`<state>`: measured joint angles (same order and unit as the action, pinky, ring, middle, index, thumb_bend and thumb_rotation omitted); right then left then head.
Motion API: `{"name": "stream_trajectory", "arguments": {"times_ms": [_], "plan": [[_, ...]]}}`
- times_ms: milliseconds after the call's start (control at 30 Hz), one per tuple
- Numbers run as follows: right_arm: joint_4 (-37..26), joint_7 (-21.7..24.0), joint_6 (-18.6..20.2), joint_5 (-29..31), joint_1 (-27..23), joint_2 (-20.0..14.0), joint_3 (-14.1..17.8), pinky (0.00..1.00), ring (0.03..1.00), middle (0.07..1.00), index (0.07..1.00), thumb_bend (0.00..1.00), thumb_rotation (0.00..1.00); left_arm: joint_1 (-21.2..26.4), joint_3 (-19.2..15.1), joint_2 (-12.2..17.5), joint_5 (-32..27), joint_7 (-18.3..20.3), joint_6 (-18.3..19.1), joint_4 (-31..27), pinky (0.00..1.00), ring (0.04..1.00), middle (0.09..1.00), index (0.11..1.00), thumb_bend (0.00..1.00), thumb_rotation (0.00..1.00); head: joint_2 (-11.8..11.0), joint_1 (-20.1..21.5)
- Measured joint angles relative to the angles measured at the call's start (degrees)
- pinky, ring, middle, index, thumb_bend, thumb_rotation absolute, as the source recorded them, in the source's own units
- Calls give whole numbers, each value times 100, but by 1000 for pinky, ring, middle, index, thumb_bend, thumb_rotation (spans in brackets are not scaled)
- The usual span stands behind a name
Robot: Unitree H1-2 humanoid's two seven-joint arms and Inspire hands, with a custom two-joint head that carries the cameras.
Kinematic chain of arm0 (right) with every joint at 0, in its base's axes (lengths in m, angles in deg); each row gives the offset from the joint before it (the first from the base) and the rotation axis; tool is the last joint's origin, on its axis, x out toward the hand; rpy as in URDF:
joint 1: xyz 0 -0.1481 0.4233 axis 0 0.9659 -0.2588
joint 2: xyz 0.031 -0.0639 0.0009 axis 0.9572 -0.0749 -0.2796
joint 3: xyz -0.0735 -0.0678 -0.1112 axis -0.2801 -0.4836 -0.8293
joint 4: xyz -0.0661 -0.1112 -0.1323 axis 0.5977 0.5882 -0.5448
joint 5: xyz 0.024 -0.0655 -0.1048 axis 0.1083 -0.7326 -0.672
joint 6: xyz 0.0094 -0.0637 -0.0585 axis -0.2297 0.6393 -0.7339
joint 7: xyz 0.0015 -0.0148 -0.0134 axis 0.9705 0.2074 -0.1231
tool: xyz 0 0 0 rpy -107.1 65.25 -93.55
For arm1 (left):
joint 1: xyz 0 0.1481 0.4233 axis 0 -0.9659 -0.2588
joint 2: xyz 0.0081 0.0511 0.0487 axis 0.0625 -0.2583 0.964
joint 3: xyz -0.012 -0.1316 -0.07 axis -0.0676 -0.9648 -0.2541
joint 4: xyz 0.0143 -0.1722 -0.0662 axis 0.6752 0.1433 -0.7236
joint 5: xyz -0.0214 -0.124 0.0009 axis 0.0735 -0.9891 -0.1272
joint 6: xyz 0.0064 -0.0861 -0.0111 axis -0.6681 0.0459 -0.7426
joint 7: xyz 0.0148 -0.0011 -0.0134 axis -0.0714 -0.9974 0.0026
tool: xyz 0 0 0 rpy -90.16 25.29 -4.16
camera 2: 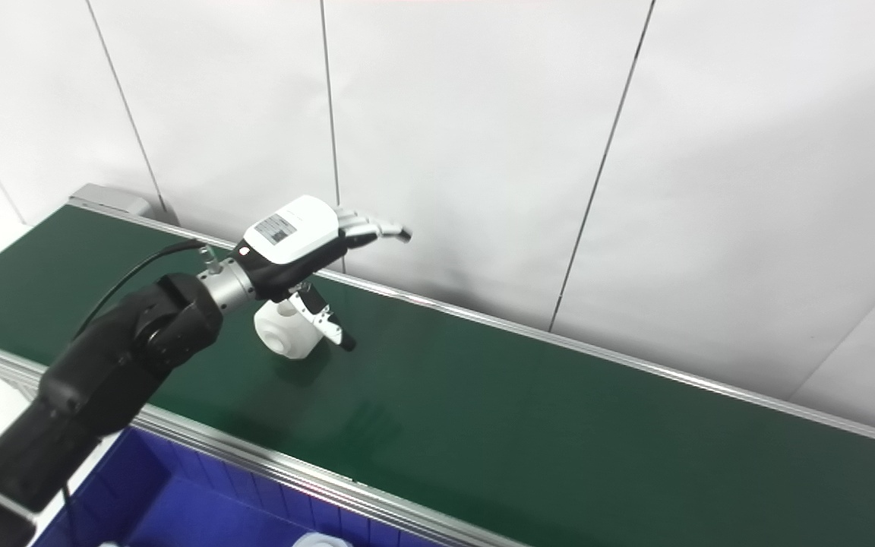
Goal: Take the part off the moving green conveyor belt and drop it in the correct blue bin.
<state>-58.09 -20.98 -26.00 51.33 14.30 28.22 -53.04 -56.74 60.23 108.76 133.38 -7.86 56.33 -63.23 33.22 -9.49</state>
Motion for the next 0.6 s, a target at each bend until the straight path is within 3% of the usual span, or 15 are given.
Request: {"name": "stream_trajectory", "arguments": {"times_ms": [267, 533, 600], "plan": [[-4, 51, 0, 0, 13, 40, 0, 1000, 949, 998, 1000, 676, 1000, 575, 477, 116, 514, 26, 54, 1183, 767, 834, 852, 839, 1000, 372, 97, 88], [-92, 50, 0, -28, 63, 61, -9, 1000, 940, 987, 998, 707, 1000, 856, 973, 101, 422, 1029, 185, 1735, 770, 854, 865, 844, 1000, 356, 141, 114], [-121, 49, 0, -29, 97, 71, -13, 998, 939, 986, 998, 711, 1000, 923, 1106, 92, 445, 1059, 185, 1961, 775, 860, 873, 850, 1000, 373, 167, 141]]}}
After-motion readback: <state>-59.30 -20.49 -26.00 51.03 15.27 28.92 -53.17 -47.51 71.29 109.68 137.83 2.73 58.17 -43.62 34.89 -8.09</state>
